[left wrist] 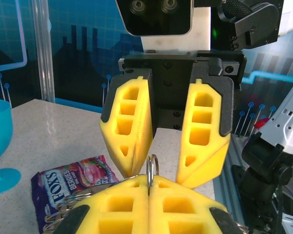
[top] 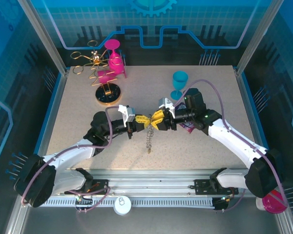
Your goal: Put the keys on the keyring
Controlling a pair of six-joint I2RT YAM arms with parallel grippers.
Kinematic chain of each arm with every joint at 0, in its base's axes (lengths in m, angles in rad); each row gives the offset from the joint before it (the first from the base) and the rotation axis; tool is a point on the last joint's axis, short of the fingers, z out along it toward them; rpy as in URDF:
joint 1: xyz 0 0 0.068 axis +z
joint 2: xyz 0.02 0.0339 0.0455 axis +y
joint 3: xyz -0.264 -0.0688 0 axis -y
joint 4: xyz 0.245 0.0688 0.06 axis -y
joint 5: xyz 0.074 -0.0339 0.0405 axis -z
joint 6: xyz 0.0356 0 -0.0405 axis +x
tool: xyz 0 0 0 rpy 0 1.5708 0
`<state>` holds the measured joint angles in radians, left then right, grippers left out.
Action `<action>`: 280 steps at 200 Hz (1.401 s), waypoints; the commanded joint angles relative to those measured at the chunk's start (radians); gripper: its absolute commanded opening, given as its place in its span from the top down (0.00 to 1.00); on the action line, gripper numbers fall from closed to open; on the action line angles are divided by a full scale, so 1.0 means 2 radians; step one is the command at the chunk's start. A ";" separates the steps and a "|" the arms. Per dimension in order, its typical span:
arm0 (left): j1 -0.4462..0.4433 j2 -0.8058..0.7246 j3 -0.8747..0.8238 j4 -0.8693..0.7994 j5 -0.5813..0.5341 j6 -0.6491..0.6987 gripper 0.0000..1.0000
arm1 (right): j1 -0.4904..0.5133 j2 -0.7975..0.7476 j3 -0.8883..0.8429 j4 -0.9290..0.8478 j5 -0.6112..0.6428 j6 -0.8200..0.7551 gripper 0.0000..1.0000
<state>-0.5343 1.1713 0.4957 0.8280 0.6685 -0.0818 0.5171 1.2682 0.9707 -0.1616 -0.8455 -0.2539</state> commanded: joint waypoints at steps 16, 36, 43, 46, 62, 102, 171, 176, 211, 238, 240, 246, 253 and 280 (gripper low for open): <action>-0.003 0.018 -0.013 0.081 0.023 -0.042 1.00 | 0.006 0.002 -0.003 0.029 -0.007 0.008 0.75; -0.002 0.021 -0.015 0.088 0.022 -0.045 1.00 | 0.005 0.000 0.004 0.025 -0.017 0.005 0.78; -0.003 0.021 -0.015 0.089 0.022 -0.046 1.00 | 0.005 0.002 0.007 0.021 -0.021 0.003 0.81; -0.003 0.021 -0.015 0.090 0.022 -0.046 1.00 | 0.005 0.002 0.008 0.019 -0.022 0.002 0.82; -0.003 0.021 -0.012 0.092 0.021 -0.048 1.00 | 0.005 0.005 0.015 0.004 -0.027 -0.007 0.85; -0.002 0.019 -0.008 0.092 0.023 -0.051 1.00 | 0.006 0.013 0.024 -0.033 -0.016 -0.034 0.78; -0.002 0.002 -0.006 0.052 -0.002 -0.037 0.91 | 0.008 0.017 0.047 -0.075 -0.010 -0.071 1.00; -0.003 -0.005 -0.004 0.033 -0.010 -0.028 0.85 | 0.008 0.014 0.049 -0.084 -0.004 -0.079 1.00; -0.003 -0.046 0.031 -0.143 -0.025 0.060 0.71 | 0.013 0.012 0.080 -0.175 0.041 -0.140 1.00; -0.002 -0.050 0.058 -0.214 -0.012 0.103 0.71 | 0.029 0.024 0.110 -0.227 0.066 -0.172 1.00; -0.002 -0.049 0.060 -0.217 -0.011 0.105 0.71 | 0.030 0.025 0.112 -0.229 0.068 -0.173 1.00; -0.002 -0.048 0.064 -0.226 -0.009 0.110 0.71 | 0.032 0.026 0.115 -0.231 0.070 -0.174 1.00; -0.003 -0.045 0.069 -0.233 -0.005 0.116 0.71 | 0.035 0.027 0.117 -0.231 0.072 -0.175 1.00; -0.003 -0.037 0.085 -0.264 0.006 0.135 0.71 | 0.044 0.028 0.125 -0.233 0.083 -0.176 1.00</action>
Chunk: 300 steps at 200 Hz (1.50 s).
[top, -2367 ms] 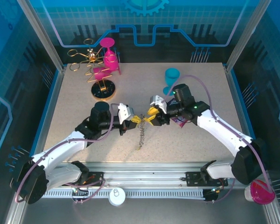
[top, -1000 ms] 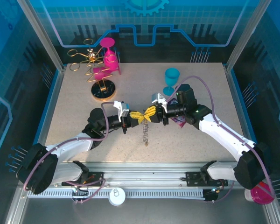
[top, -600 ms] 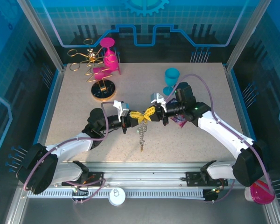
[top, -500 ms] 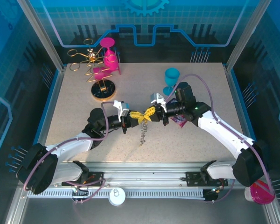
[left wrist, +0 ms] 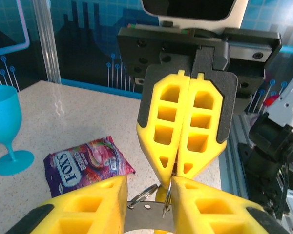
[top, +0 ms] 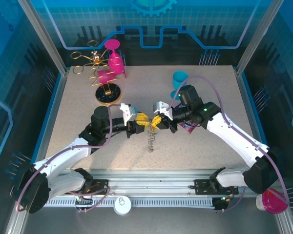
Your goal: Put the keys on the keyring
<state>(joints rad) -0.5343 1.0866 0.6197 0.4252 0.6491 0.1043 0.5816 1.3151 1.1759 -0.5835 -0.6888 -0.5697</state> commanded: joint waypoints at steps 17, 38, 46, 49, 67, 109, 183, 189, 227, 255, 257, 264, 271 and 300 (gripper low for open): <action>-0.003 0.008 0.031 -0.080 0.021 0.056 0.71 | 0.016 0.006 0.026 -0.022 0.007 -0.018 1.00; -0.003 0.012 0.037 -0.094 0.030 0.066 0.71 | 0.019 0.006 0.028 -0.020 0.013 -0.017 1.00; -0.002 0.013 0.039 -0.099 0.034 0.069 0.71 | 0.020 0.007 0.029 -0.020 0.018 -0.015 1.00; -0.003 0.013 0.040 -0.102 0.036 0.071 0.71 | 0.020 0.007 0.029 -0.020 0.020 -0.014 1.00; -0.003 0.010 0.042 -0.114 0.040 0.079 0.71 | 0.020 0.007 0.030 -0.018 0.045 -0.010 1.00; -0.003 -0.004 0.042 -0.149 0.033 0.115 0.69 | 0.020 0.007 0.032 -0.028 0.061 -0.014 1.00; -0.003 0.003 0.048 -0.140 0.025 0.132 0.77 | 0.037 0.023 0.041 -0.020 0.025 -0.019 1.00; -0.003 0.004 0.050 -0.141 0.026 0.134 0.78 | 0.038 0.023 0.041 -0.016 0.025 -0.017 1.00; -0.003 0.010 0.055 -0.153 0.032 0.142 0.85 | 0.046 0.029 0.041 -0.013 0.019 -0.013 1.00; -0.003 0.012 0.058 -0.156 0.037 0.147 0.96 | 0.049 0.032 0.040 -0.008 0.016 -0.009 1.00; -0.003 0.012 0.059 -0.156 0.037 0.148 0.97 | 0.049 0.031 0.040 -0.007 0.017 -0.009 1.00; -0.002 0.012 0.060 -0.156 0.039 0.149 1.00 | 0.049 0.031 0.039 -0.004 0.017 -0.005 1.00; -0.003 0.011 0.060 -0.155 0.040 0.150 1.00 | 0.049 0.030 0.037 0.000 0.019 -0.001 1.00; -0.003 0.004 0.054 -0.143 0.031 0.155 1.00 | 0.035 0.006 0.006 0.045 0.044 0.046 0.85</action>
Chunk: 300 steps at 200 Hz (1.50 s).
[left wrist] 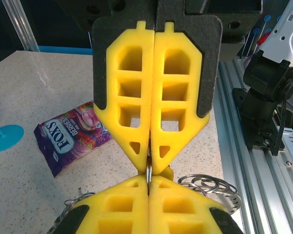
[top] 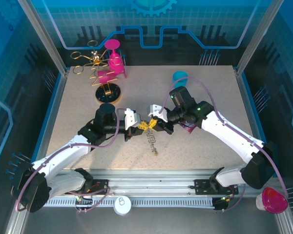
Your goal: Put the keys on the keyring
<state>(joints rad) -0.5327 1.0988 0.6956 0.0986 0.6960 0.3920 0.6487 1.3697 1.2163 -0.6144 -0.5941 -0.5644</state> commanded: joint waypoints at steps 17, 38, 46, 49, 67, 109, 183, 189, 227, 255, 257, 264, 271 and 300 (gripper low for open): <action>-0.004 -0.007 0.006 0.041 -0.006 0.009 1.00 | -0.016 -0.047 -0.049 0.098 0.014 0.084 0.69; -0.004 -0.011 -0.011 0.083 -0.021 -0.004 1.00 | -0.028 -0.078 -0.094 0.132 0.030 0.121 0.58; -0.004 -0.010 -0.014 0.094 -0.023 -0.008 1.00 | -0.028 -0.085 -0.108 0.141 0.034 0.131 0.56; -0.004 -0.010 -0.014 0.097 -0.023 -0.009 1.00 | -0.028 -0.087 -0.111 0.143 0.035 0.135 0.56; -0.004 -0.008 -0.016 0.103 -0.019 -0.011 1.00 | -0.025 -0.094 -0.130 0.160 0.036 0.154 0.55; -0.004 -0.008 -0.020 0.106 -0.009 -0.013 1.00 | -0.018 -0.088 -0.137 0.190 0.039 0.173 0.58; -0.004 -0.009 -0.026 0.123 -0.001 -0.028 1.00 | -0.005 -0.063 -0.125 0.222 0.004 0.165 0.72; -0.004 -0.009 -0.026 0.125 -0.001 -0.029 1.00 | -0.005 -0.060 -0.122 0.221 0.002 0.163 0.75; -0.004 -0.012 -0.029 0.132 -0.003 -0.034 1.00 | -0.004 -0.050 -0.102 0.193 0.000 0.138 0.99; -0.004 -0.013 -0.027 0.118 -0.016 -0.027 1.00 | -0.001 -0.052 -0.085 0.162 0.009 0.116 1.00; -0.003 -0.013 -0.026 0.115 -0.018 -0.026 1.00 | 0.000 -0.052 -0.083 0.158 0.010 0.111 1.00; -0.004 -0.011 -0.022 0.101 -0.023 -0.018 0.93 | 0.004 -0.050 -0.075 0.140 0.018 0.097 1.00; -0.003 -0.010 -0.017 0.083 -0.025 -0.009 0.90 | 0.009 -0.047 -0.064 0.120 0.026 0.082 1.00; -0.004 0.001 0.011 0.022 -0.024 0.023 0.85 | 0.030 -0.025 -0.019 0.040 0.051 0.026 1.00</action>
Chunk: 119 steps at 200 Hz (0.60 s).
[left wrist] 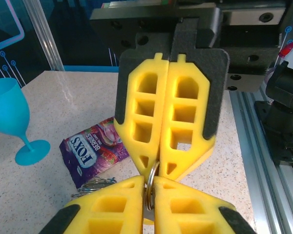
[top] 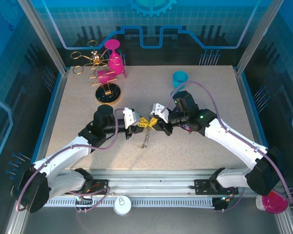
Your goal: Put the keys on the keyring
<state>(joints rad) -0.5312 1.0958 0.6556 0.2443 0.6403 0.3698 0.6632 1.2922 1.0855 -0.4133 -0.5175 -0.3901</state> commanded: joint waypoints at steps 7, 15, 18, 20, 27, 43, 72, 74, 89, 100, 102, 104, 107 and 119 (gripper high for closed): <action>-0.004 0.005 0.036 -0.056 0.004 0.037 0.85 | 0.028 0.021 0.057 -0.075 0.019 -0.070 1.00; -0.005 0.009 0.041 -0.063 0.005 0.039 0.85 | 0.033 0.028 0.068 -0.088 0.022 -0.079 1.00; -0.005 0.010 0.044 -0.066 0.005 0.040 0.85 | 0.035 0.030 0.073 -0.092 0.023 -0.083 1.00; -0.005 0.012 0.046 -0.068 0.006 0.040 0.85 | 0.036 0.034 0.077 -0.096 0.025 -0.086 1.00; -0.005 0.014 0.049 -0.072 0.007 0.042 0.85 | 0.040 0.040 0.085 -0.103 0.028 -0.092 1.00; -0.007 0.017 0.055 -0.082 0.012 0.048 0.89 | 0.044 0.049 0.100 -0.109 0.030 -0.097 1.00; -0.008 0.014 0.058 -0.097 0.017 0.060 1.00 | 0.036 0.043 0.094 -0.082 0.031 -0.079 0.97; -0.008 0.013 0.057 -0.096 0.017 0.060 1.00 | 0.034 0.041 0.092 -0.079 0.030 -0.076 0.95; -0.008 0.004 0.046 -0.080 0.015 0.057 1.00 | 0.019 0.025 0.069 -0.047 0.026 -0.043 0.83; -0.008 -0.001 0.035 -0.063 0.011 0.050 1.00 | 0.001 0.015 0.053 -0.030 0.008 -0.020 0.69; -0.008 -0.003 0.035 -0.059 0.011 0.050 1.00 | -0.002 0.013 0.050 -0.027 0.006 -0.016 0.67; -0.008 -0.004 0.032 -0.057 0.010 0.048 1.00 | -0.005 0.012 0.046 -0.024 0.003 -0.012 0.65; -0.008 -0.004 0.030 -0.052 0.010 0.046 1.00 | -0.009 0.010 0.041 -0.020 -0.002 -0.008 0.63; -0.008 -0.007 0.019 -0.027 0.008 0.032 1.00 | -0.022 0.002 0.022 -0.006 -0.016 0.003 0.61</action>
<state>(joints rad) -0.5381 1.1156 0.7219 0.0849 0.6327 0.4614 0.6754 1.3502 1.1866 -0.5507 -0.4564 -0.4667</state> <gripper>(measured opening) 0.052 0.367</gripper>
